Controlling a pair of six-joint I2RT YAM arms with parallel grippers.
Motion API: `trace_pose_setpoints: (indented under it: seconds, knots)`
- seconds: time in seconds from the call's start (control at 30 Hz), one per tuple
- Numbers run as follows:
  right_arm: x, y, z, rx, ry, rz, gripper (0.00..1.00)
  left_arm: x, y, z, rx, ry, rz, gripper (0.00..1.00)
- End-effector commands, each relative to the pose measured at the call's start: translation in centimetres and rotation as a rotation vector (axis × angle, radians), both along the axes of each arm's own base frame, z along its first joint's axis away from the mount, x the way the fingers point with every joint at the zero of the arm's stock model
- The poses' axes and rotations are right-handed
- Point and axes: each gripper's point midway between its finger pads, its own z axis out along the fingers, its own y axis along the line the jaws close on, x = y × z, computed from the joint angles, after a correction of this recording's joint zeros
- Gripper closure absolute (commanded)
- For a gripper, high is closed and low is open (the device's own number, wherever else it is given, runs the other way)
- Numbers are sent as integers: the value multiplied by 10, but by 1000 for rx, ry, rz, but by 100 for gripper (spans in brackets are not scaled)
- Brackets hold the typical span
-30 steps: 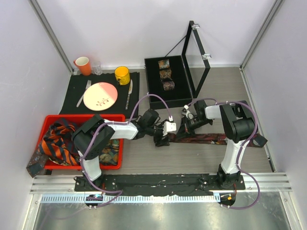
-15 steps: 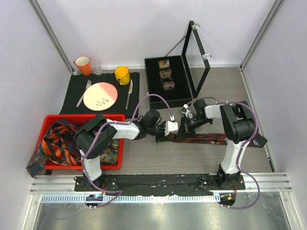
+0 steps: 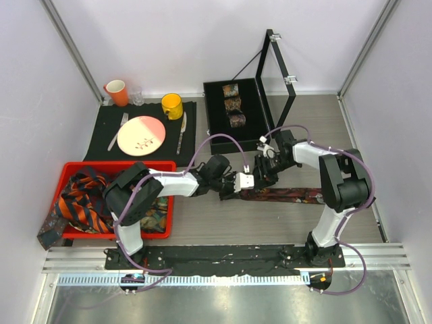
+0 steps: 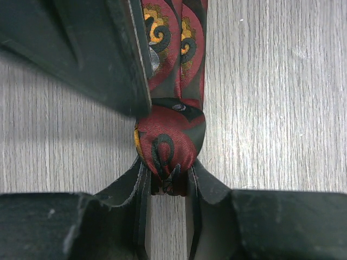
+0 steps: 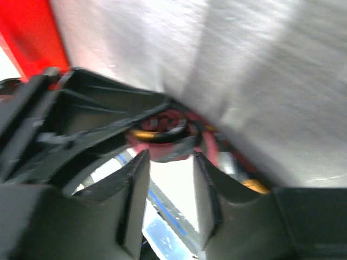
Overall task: Roll the ties
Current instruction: Roll the tie at the center of the board.
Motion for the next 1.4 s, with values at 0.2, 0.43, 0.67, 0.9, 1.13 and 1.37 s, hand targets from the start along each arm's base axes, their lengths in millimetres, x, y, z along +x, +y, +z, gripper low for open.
trace_pose_setpoints:
  seconds: [0.2, 0.43, 0.67, 0.9, 1.13, 1.37]
  knots:
    - [-16, 29, 23, 53, 28, -5, 52, -5, 32, -30, 187, 17, 35, 99]
    - [-15, 21, -20, -86, 36, -10, 63, -6, 32, -29, 192, 22, 28, 98]
    - [-17, 6, -42, -132, 69, -32, 99, -13, 33, -26, 182, 32, -11, 86]
    - [-24, -22, -64, -157, 143, -76, 99, -5, 19, -6, 82, 49, -44, 44]
    - [-19, -36, -77, -202, 148, -100, 99, 0, -9, 23, -65, 61, -51, 16]
    - [-11, -47, -85, -232, 168, -135, 99, 5, -34, 30, -140, 52, -84, 14]
